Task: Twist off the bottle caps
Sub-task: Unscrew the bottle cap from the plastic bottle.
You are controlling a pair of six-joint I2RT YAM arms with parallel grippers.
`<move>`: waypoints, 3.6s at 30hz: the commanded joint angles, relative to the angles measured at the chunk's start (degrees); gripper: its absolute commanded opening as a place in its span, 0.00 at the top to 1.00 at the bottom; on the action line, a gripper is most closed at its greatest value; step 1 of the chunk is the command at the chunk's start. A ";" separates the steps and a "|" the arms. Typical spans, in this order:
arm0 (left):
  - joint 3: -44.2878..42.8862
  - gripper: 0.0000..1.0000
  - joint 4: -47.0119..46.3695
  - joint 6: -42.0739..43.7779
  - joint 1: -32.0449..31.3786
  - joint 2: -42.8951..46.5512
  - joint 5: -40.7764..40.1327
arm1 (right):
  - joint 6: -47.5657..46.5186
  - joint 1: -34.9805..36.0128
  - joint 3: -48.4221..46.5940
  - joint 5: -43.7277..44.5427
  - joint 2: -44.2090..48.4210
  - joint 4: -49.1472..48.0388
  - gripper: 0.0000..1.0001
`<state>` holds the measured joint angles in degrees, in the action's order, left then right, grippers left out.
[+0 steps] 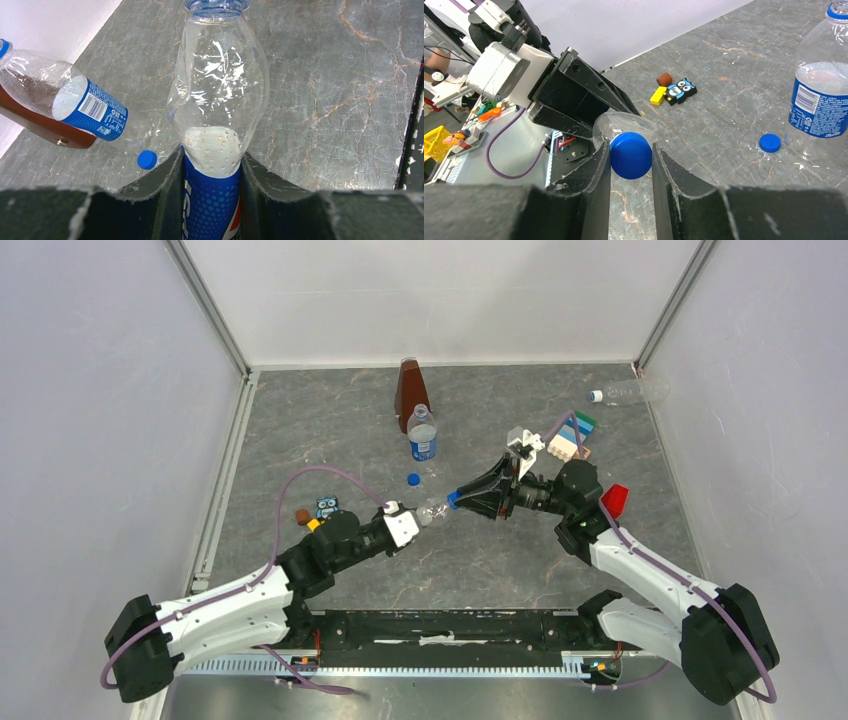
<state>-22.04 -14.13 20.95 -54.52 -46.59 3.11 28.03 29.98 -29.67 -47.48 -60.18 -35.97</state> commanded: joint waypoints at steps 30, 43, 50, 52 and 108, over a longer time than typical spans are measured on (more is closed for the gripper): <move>-9.61 0.97 1.96 -16.50 9.35 -6.36 33.33 | -39.82 2.11 9.12 -13.72 16.78 14.74 0.98; -1.41 0.98 -3.89 -9.89 9.35 -1.39 16.05 | -26.55 2.10 4.57 3.01 15.74 13.33 0.26; 0.31 0.98 -6.31 -6.48 7.42 -1.76 9.13 | -11.71 1.77 1.55 8.20 11.44 7.69 0.25; 1.17 0.98 -7.04 -4.63 5.76 -1.36 6.40 | -6.18 1.39 1.29 7.67 9.16 3.60 0.25; -4.53 0.98 -1.44 -9.69 3.33 1.42 22.88 | -19.73 1.09 5.76 -11.24 10.32 2.98 0.97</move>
<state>-20.71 -16.75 15.29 -51.88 -43.38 16.25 22.04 31.07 -25.15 -54.22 -54.59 -42.04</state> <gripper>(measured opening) 0.407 0.371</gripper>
